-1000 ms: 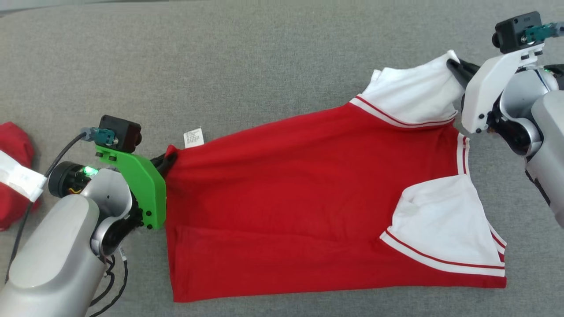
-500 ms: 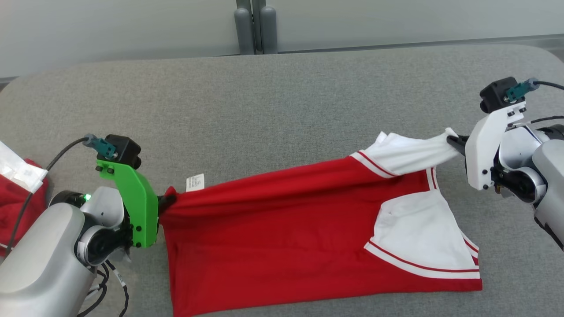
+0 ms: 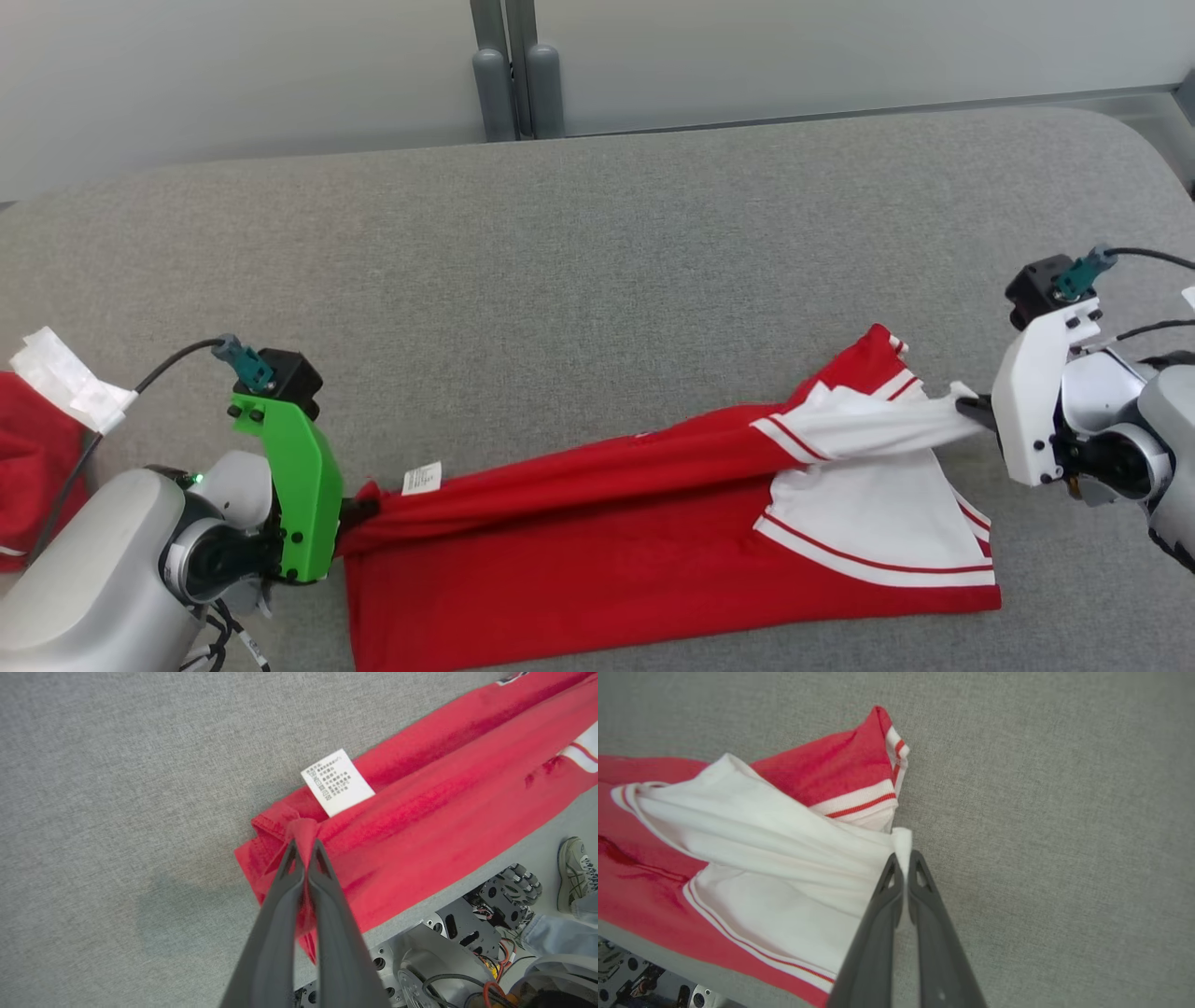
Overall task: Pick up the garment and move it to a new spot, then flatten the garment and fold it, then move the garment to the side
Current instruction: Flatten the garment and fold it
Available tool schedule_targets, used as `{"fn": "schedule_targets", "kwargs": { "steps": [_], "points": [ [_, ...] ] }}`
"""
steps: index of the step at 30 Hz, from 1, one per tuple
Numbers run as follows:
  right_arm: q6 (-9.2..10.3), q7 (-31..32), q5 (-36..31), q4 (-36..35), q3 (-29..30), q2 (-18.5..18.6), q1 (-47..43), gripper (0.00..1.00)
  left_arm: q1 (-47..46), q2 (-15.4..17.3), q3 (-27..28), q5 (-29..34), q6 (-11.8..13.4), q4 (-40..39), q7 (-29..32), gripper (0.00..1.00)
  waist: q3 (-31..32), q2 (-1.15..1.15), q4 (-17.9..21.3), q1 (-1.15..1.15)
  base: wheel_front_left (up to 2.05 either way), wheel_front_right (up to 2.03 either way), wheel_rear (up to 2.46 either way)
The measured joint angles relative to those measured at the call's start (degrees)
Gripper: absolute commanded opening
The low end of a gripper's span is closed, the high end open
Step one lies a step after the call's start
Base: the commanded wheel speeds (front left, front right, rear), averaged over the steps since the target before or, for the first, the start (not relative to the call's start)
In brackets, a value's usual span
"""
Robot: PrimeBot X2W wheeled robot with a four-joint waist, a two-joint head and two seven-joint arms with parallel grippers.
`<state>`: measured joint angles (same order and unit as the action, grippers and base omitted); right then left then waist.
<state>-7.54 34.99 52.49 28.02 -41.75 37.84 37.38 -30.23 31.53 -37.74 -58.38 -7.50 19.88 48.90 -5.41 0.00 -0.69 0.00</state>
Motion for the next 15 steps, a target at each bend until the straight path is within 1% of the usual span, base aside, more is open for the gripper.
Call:
{"fn": "schedule_targets", "kwargs": {
  "steps": [7, 9, 10, 11, 12, 13, 15],
  "points": [
    [0.0, 1.74, 0.3, -0.41, 0.62, -0.13, -3.39, 0.0, 0.97, 0.0, -0.74, -1.27, 0.0, 0.02, 0.79, 0.0, -0.07, 0.0, 0.18, 0.0, 0.0, 0.0, 0.0],
    [0.0, 1.82, 0.25, -0.43, 0.99, -0.43, -4.19, 0.0, 1.38, 0.02, -1.18, -1.54, 0.0, 0.22, 1.29, 0.33, 0.03, 0.0, 0.16, 0.0, 0.0, 0.0, 0.0],
    [0.0, 1.89, 0.26, -0.36, 1.1, -0.6, -4.61, 0.29, 1.6, 0.03, -1.3, -1.59, 0.0, 0.23, 1.29, 0.82, 0.11, 0.0, 0.14, 0.0, 0.0, 0.0, 0.0],
    [0.0, 2.35, 0.29, -0.27, 1.3, -0.82, -5.21, 0.4, 1.85, 0.07, -1.47, -1.83, 0.0, 0.25, 1.62, 1.0, 0.22, 0.0, 0.11, 0.0, 0.0, 0.0, 0.0],
    [0.0, 2.76, 0.3, -0.13, 1.35, -1.01, -5.86, 0.71, 2.22, 0.13, -1.66, -2.16, 0.0, 0.29, 1.97, 1.0, 0.35, 0.0, 0.08, 0.0, 0.0, 0.0, 0.0],
    [0.01, 2.96, 0.29, -0.14, 1.45, -1.08, -7.03, 1.0, 2.74, 0.32, -1.88, -2.29, 0.0, 0.26, 1.98, 1.0, 0.66, 0.0, -0.03, 0.0, 0.0, 0.0, 0.0],
    [0.01, 3.12, 0.3, -0.18, 1.85, -1.07, -8.01, 1.0, 2.94, 0.76, -1.76, -2.5, 0.01, 0.14, 1.83, 1.0, 1.08, 0.0, -0.17, 0.0, 0.0, 0.0, 0.0]
  ]
}}
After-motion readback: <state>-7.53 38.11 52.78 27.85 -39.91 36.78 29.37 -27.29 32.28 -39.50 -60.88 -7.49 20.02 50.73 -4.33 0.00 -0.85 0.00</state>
